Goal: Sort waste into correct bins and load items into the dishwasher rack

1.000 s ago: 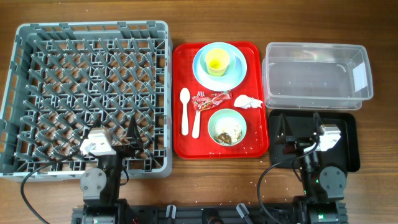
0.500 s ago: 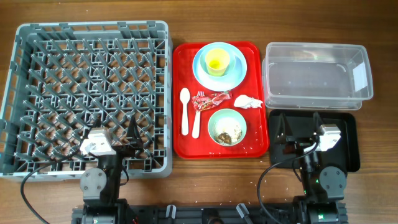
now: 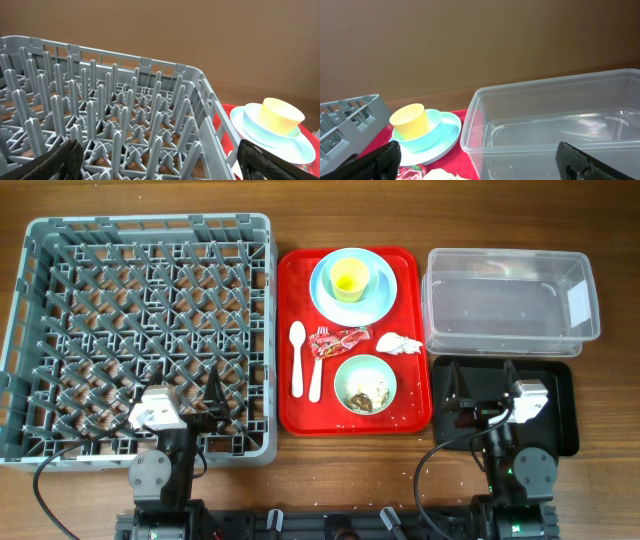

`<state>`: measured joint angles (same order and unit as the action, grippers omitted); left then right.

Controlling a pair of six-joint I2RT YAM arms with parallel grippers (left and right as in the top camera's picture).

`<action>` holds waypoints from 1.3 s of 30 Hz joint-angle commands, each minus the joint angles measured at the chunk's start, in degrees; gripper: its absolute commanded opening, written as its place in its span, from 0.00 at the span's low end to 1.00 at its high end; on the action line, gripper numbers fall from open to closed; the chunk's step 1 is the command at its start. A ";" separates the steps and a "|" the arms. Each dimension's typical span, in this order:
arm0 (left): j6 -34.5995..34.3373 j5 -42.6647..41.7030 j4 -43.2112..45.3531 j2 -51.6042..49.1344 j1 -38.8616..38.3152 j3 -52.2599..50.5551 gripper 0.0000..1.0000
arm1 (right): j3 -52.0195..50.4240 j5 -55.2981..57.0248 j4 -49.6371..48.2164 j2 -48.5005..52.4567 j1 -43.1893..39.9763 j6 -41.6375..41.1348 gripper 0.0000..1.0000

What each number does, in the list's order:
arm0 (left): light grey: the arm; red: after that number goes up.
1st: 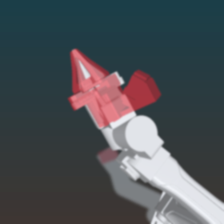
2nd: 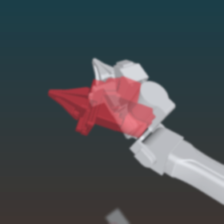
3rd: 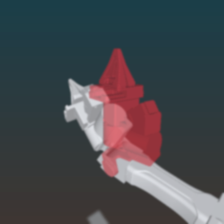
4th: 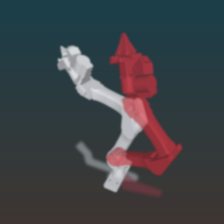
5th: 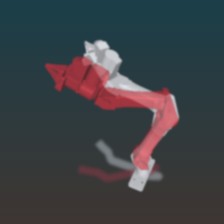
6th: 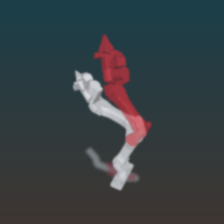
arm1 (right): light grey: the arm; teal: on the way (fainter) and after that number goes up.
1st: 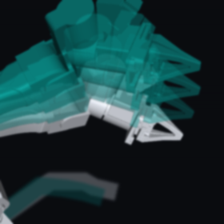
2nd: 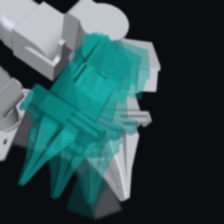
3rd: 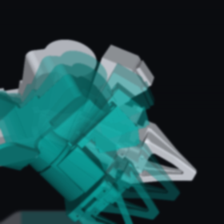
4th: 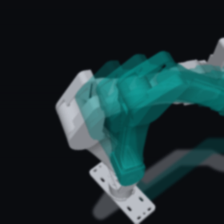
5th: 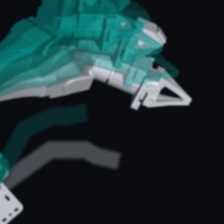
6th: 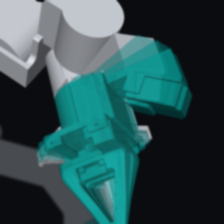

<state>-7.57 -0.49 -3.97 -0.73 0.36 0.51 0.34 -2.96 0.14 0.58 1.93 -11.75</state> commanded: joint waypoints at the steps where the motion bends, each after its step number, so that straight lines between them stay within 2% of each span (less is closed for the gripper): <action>1: 1.16 -0.72 -0.37 0.52 -0.31 -0.20 1.00 | -0.04 -0.09 -0.24 -0.31 -0.24 -0.39 1.00; 13: 1.14 -1.36 0.00 0.50 -0.31 -0.20 1.00 | -0.04 -0.09 -0.24 -0.31 -0.24 -0.37 1.00; 17: -0.81 -23.28 1.40 0.42 -0.31 -0.20 1.00 | -0.04 -0.09 -0.24 -0.31 -0.24 -0.39 1.00; 19: -0.79 -23.91 1.44 0.35 -0.31 -0.20 1.00 | -0.04 -0.09 -0.24 -0.31 -0.24 -0.37 1.00; 21: -0.79 -25.16 6.34 0.35 -0.31 -0.20 1.00 | -0.04 -0.09 -0.24 -0.31 -0.24 -0.39 1.00; 23: -6.12 -27.15 9.31 0.35 -0.31 2.45 1.00 | -0.04 -0.09 -0.24 -0.31 -0.24 -0.39 1.00; 25: -9.70 -27.15 5.81 -0.46 -0.31 8.11 1.00 | -0.04 -0.09 -0.24 -0.31 -0.24 -0.37 1.00; 29: -9.33 -28.22 -7.28 -9.73 -0.26 24.85 1.00 | -0.04 -0.09 -0.24 -0.31 -0.24 -0.39 1.00; 30: -9.14 -28.63 -12.00 -14.38 -0.26 30.84 1.00 | -0.04 -0.09 -0.24 -0.31 -0.24 -0.37 1.00; 32: -4.02 -29.33 -29.99 -30.40 -0.26 50.93 1.00 | -0.04 -0.09 -0.24 -0.31 -0.24 -0.37 1.00; 33: -1.97 -29.31 -44.35 -40.81 -0.26 63.89 1.00 | -0.04 -0.09 -0.24 -0.31 -0.24 -0.39 1.00; 34: -1.64 -29.31 -50.86 -45.66 -0.26 69.68 1.00 | -0.04 -0.09 -0.24 -0.31 -0.24 -0.37 1.00; 36: -1.90 -29.79 -60.83 -56.28 -0.26 80.85 1.00 | -0.04 -0.09 -0.22 -0.15 -0.24 -0.37 1.00; 39: -5.27 -37.03 -62.10 -66.69 -0.26 86.60 1.00 | -0.04 -0.09 -0.24 -0.13 -0.24 -0.37 1.00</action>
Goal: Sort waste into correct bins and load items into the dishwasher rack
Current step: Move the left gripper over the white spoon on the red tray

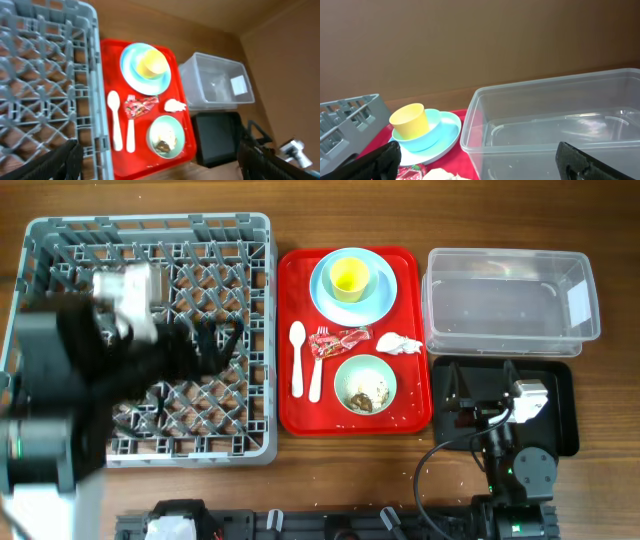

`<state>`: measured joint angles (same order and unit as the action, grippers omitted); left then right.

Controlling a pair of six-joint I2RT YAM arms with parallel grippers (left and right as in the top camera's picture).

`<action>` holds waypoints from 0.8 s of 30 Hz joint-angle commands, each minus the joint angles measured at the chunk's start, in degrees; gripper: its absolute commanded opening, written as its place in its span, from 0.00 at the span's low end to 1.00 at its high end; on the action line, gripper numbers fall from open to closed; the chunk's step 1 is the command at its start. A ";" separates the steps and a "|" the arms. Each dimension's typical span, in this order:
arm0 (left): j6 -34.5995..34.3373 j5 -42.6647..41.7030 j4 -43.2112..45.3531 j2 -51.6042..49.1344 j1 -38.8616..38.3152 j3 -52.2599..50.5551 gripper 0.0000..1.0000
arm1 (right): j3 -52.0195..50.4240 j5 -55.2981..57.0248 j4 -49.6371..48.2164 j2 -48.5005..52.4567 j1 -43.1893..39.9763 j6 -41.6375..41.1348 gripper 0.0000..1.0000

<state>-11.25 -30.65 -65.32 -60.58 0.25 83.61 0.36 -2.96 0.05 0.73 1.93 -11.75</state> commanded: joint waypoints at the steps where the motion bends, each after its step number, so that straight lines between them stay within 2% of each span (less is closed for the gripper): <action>1: -2.89 -8.22 -0.98 -8.79 -0.15 3.50 1.00 | -0.07 -0.09 -0.15 -0.28 -0.24 -0.37 1.00; 2: -2.91 -8.37 -1.29 -10.56 -0.15 3.50 0.94 | -0.07 -0.09 -0.15 -0.28 -0.24 -0.39 1.00; 3: -2.93 -8.31 -3.32 -12.81 -0.39 3.48 0.52 | -0.07 -0.09 -0.15 -0.28 -0.24 -0.37 1.00; 4: -2.93 -8.31 -5.33 -14.36 -1.18 3.39 0.04 | -0.07 -0.09 -0.15 -0.28 -0.24 -0.37 1.00; 5: -2.91 -8.20 -8.41 -16.17 -2.40 3.37 0.04 | -0.07 -0.09 -0.15 -0.28 -0.24 -0.37 1.00; 7: -3.17 -2.62 -10.82 -18.62 -8.04 2.08 0.04 | -0.07 -0.09 -0.15 -0.28 -0.24 -0.37 1.00; 10: -16.87 19.80 -8.35 -19.10 -21.73 -3.63 0.04 | -0.07 -0.09 -0.15 -0.28 -0.24 -0.37 1.00; 13: -24.04 31.89 -0.20 -19.10 -32.00 -10.91 0.06 | -0.07 -0.09 -0.15 -0.28 -0.24 -0.39 1.00; 15: -24.17 35.85 9.05 -19.17 -36.89 -17.18 0.20 | -0.07 -0.09 -0.15 -0.28 -0.24 -0.37 1.00; 17: -24.17 38.51 16.33 -19.52 -38.58 -22.49 0.27 | -0.07 -0.09 -0.15 -0.28 -0.24 -0.37 1.00; 20: -24.20 38.47 21.38 -21.55 -38.56 -25.55 0.22 | -0.07 -0.09 -0.15 -0.28 -0.24 -0.39 1.00; 24: -24.15 38.86 29.00 -27.71 -38.71 -25.55 0.22 | -0.07 -0.09 -0.15 -0.28 -0.24 -0.37 1.00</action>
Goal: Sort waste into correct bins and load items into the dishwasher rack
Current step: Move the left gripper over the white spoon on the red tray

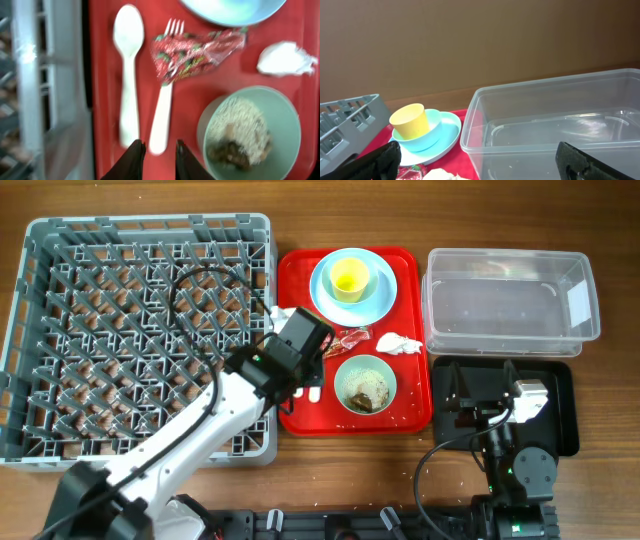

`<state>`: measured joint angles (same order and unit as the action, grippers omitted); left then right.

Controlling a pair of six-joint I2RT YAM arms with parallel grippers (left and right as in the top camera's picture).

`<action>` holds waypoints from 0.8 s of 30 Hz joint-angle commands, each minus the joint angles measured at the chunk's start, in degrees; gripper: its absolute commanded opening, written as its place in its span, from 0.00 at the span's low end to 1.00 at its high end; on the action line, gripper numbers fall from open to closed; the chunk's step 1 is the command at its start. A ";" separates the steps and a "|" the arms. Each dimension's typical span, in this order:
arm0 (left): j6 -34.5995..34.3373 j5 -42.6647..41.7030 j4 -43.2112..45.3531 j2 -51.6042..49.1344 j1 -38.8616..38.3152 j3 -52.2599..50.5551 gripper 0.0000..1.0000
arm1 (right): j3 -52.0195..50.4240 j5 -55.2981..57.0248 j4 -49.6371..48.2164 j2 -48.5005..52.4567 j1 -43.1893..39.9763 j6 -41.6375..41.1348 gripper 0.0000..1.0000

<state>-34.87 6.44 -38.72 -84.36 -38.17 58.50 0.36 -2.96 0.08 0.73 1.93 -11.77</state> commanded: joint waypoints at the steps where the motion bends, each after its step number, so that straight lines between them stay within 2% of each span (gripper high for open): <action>1: -0.52 2.82 3.45 -5.95 -0.28 -0.44 0.22 | -0.07 -0.09 -0.17 -0.28 -0.24 -0.35 1.00; 3: -0.55 6.08 6.27 -10.16 -0.28 -0.44 0.11 | -0.07 -0.09 -0.17 -0.28 -0.24 -0.37 1.00; 7: -0.52 11.37 8.33 -11.19 -0.28 -0.44 0.11 | -0.07 -0.09 -0.17 -0.28 -0.24 -0.35 1.00; 24: -0.09 11.45 9.88 -11.74 -0.35 -0.44 0.12 | -0.07 -0.09 -0.17 -0.28 -0.24 -0.35 1.00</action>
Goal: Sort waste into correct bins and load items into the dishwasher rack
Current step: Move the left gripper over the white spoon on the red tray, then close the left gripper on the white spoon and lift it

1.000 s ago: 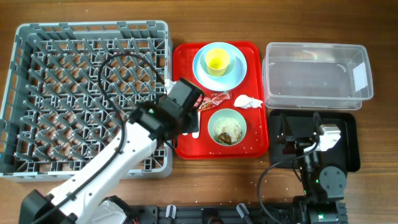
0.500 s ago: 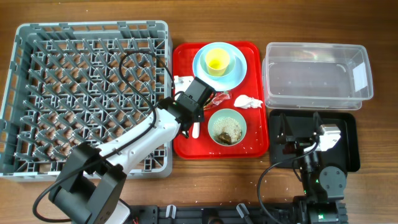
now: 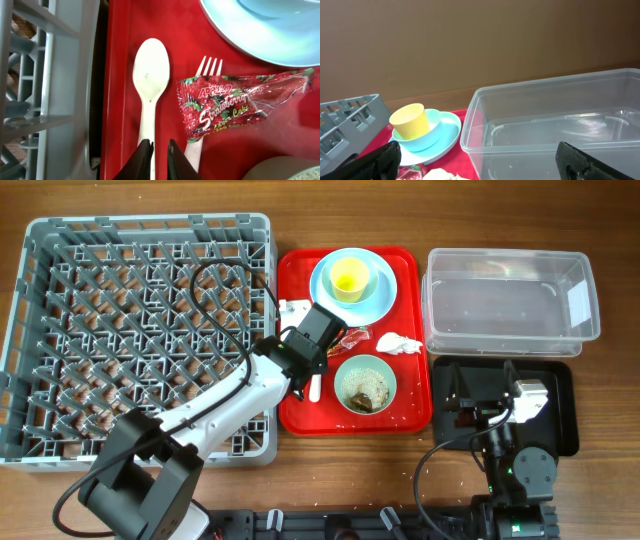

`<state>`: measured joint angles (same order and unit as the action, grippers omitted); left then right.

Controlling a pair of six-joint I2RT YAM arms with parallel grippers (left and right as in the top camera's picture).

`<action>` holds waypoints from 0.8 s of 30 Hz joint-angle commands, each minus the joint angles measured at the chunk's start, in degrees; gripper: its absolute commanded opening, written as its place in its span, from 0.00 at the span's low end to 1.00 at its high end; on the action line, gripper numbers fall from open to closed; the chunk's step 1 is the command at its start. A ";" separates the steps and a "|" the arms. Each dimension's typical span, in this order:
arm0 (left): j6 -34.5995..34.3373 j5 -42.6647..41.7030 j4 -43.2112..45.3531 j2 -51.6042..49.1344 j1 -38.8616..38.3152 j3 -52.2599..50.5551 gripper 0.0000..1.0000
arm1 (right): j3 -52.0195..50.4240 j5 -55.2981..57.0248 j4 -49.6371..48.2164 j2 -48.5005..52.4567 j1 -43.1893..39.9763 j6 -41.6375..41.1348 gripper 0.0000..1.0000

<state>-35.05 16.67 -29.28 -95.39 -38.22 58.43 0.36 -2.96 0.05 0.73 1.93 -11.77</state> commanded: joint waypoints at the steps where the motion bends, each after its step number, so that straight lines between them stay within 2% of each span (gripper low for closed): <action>1: 0.09 1.22 0.44 -1.03 -0.31 -0.37 0.12 | -0.07 -0.09 -0.15 -0.28 -0.24 -0.37 1.00; 10: 0.26 2.56 1.68 -5.68 -0.68 -0.37 0.12 | -0.07 -0.09 -0.15 -0.28 -0.24 -0.37 1.00; 24: 0.22 3.72 3.04 -10.16 -0.68 -0.37 0.20 | -0.07 -0.09 -0.15 -0.28 -0.24 -0.35 1.00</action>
<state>-35.03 19.27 -26.48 -104.79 -38.65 58.43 0.36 -2.96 0.05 0.73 1.93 -11.77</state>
